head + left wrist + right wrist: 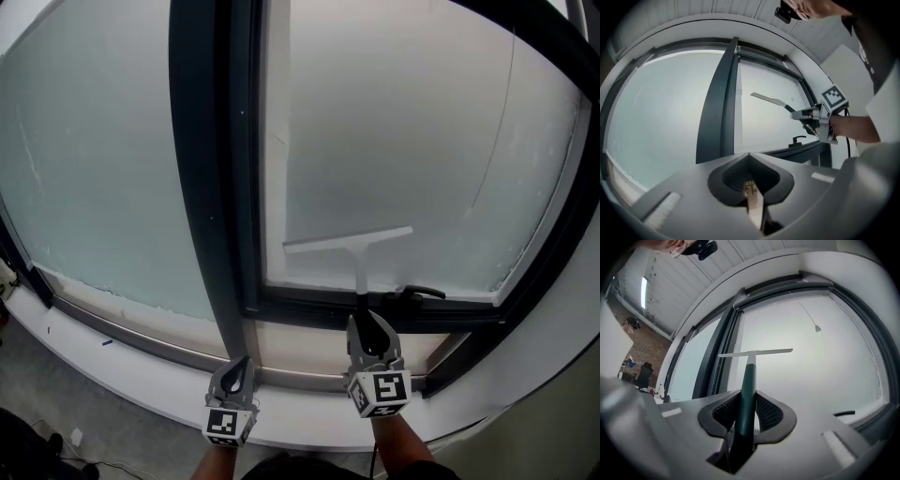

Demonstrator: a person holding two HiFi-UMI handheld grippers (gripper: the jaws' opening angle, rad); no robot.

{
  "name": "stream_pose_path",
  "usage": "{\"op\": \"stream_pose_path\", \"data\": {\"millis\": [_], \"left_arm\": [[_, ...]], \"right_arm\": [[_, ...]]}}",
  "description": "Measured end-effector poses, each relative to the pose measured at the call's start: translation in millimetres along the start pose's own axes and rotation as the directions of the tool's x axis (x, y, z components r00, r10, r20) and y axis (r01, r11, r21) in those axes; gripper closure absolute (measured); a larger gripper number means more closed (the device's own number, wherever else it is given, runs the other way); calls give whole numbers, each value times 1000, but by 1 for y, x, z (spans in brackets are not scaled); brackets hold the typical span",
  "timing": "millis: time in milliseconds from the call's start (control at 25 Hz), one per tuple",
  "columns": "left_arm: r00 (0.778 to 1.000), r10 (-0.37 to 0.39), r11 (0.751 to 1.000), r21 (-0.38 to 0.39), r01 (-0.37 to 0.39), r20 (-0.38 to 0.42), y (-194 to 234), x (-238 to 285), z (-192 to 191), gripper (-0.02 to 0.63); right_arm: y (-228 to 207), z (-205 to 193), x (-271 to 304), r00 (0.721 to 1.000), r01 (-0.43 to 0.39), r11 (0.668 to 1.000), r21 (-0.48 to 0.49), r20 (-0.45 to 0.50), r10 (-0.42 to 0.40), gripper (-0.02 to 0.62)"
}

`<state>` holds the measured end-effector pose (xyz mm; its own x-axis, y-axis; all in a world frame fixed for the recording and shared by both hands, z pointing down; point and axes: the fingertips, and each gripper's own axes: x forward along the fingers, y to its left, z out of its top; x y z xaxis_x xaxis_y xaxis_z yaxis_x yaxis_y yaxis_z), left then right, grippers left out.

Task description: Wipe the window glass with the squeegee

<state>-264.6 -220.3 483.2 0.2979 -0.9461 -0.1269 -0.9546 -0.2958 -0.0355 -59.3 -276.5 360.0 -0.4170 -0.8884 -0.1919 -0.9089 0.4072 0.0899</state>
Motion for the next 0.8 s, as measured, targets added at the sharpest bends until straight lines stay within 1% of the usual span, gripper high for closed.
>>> {"op": "stream_pose_path", "data": {"millis": [80,200,320,440,520,640,800], "left_arm": [[1000,0,1000,0,0,27,-4,12,10,607],[998,-16,999,-26,18,67,-13,22,21,607],[997,-32,998,-52,36,76,-14,27,20,607],[995,-67,996,-57,71,71,-5,36,20,607],[992,-102,994,-30,105,80,0,40,26,607],[984,-148,989,13,147,104,12,43,39,607],[971,-195,981,25,193,137,24,50,57,607]], "right_arm": [[-1,20,17,998,-1,1000,-18,68,2,500],[-5,45,39,991,7,998,-68,136,3,500],[-4,79,62,980,14,995,-94,197,5,500],[-2,122,81,958,66,989,-130,284,-27,500],[-4,149,94,941,120,983,-138,332,-68,500],[-5,173,115,924,178,977,-113,361,-127,500],[0,188,142,921,200,976,-85,357,-157,500]]}}
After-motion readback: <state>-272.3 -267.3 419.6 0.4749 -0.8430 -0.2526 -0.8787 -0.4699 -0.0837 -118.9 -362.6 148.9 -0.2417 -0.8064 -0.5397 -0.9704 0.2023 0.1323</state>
